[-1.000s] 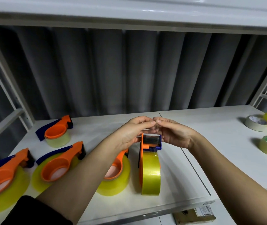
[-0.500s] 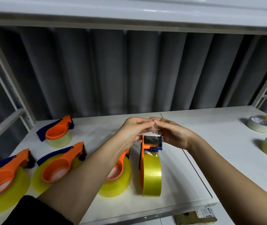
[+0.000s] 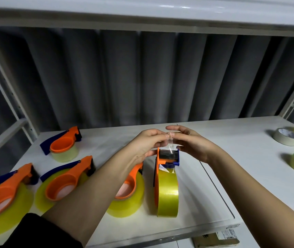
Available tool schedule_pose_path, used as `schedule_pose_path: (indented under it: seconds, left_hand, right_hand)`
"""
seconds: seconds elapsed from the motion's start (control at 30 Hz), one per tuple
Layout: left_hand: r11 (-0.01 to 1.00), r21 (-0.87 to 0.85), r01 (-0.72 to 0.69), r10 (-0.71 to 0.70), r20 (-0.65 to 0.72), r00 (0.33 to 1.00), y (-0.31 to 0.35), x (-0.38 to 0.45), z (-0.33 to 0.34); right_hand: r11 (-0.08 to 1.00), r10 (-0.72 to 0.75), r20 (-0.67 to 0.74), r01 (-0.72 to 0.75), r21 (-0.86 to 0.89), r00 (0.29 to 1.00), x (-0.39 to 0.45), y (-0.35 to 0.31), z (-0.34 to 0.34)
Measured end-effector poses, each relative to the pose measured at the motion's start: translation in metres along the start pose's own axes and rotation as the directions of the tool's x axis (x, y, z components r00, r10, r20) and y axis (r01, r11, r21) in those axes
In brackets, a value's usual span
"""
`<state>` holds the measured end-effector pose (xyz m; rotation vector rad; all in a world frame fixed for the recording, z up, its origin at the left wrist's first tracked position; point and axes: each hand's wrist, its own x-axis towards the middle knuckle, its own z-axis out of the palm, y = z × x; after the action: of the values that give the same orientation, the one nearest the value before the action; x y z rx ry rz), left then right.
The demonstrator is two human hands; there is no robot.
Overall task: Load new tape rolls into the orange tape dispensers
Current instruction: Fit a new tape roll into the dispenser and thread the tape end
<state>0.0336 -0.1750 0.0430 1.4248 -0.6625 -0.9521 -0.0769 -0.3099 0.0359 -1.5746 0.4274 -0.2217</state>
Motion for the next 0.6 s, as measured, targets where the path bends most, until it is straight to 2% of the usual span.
schedule_pose_path:
  seconds: [0.1,0.2,0.27,0.3,0.33,0.37,0.4,0.43,0.5,0.57,0.6]
  left_hand:
    - [1.0,0.015,0.007,-0.008,0.021,1.0,0.0,-0.001,0.002]
    - [1.0,-0.02,0.011,-0.01,0.029,1.0,0.0,-0.001,0.003]
    - [0.998,-0.06,0.026,-0.025,0.011,1.0,-0.001,-0.001,0.0]
    - [0.996,-0.076,0.037,-0.037,0.002,0.999,-0.001,-0.001,-0.002]
    - [0.995,-0.09,0.051,-0.051,-0.005,0.999,-0.001,-0.001,-0.003]
    - [0.993,-0.101,0.067,-0.068,-0.01,0.998,0.0,-0.001,-0.003]
    - [0.99,-0.111,0.086,-0.088,-0.013,0.996,0.001,0.0,-0.002]
    - [0.987,-0.119,0.111,-0.113,-0.016,0.993,0.002,0.0,-0.001]
    - [0.981,-0.126,0.149,-0.153,-0.018,0.988,0.004,0.001,0.002]
    - [0.976,-0.115,0.183,-0.185,-0.003,0.983,0.007,0.002,0.003]
    - [0.974,-0.102,0.203,-0.203,0.006,0.979,0.009,0.002,0.003]
  right_hand:
    - [0.992,0.012,0.012,-0.013,0.123,1.0,0.0,0.0,0.001]
    - [0.905,0.024,0.008,-0.025,0.425,1.0,0.0,-0.002,0.004]
    - [0.807,0.042,-0.073,0.009,0.59,0.996,0.001,-0.003,0.001]
    - [0.83,0.023,-0.167,0.074,0.553,0.986,0.0,-0.004,0.0]
    - [0.903,-0.052,-0.285,0.167,0.395,0.957,-0.003,-0.004,0.001]
    - [0.954,-0.198,-0.375,0.267,0.14,0.905,-0.007,-0.004,0.003]
    - [0.926,-0.377,-0.39,0.357,-0.126,0.84,-0.011,-0.004,0.005]
    - [0.842,-0.526,-0.333,0.422,-0.337,0.783,-0.014,-0.003,0.008]
    - [0.639,-0.677,-0.161,0.466,-0.612,0.718,-0.019,-0.003,0.012]
    - [0.432,-0.724,-0.016,0.435,-0.79,0.69,-0.019,-0.001,0.013]
    - [0.362,-0.721,0.025,0.407,-0.839,0.693,-0.018,-0.001,0.012]
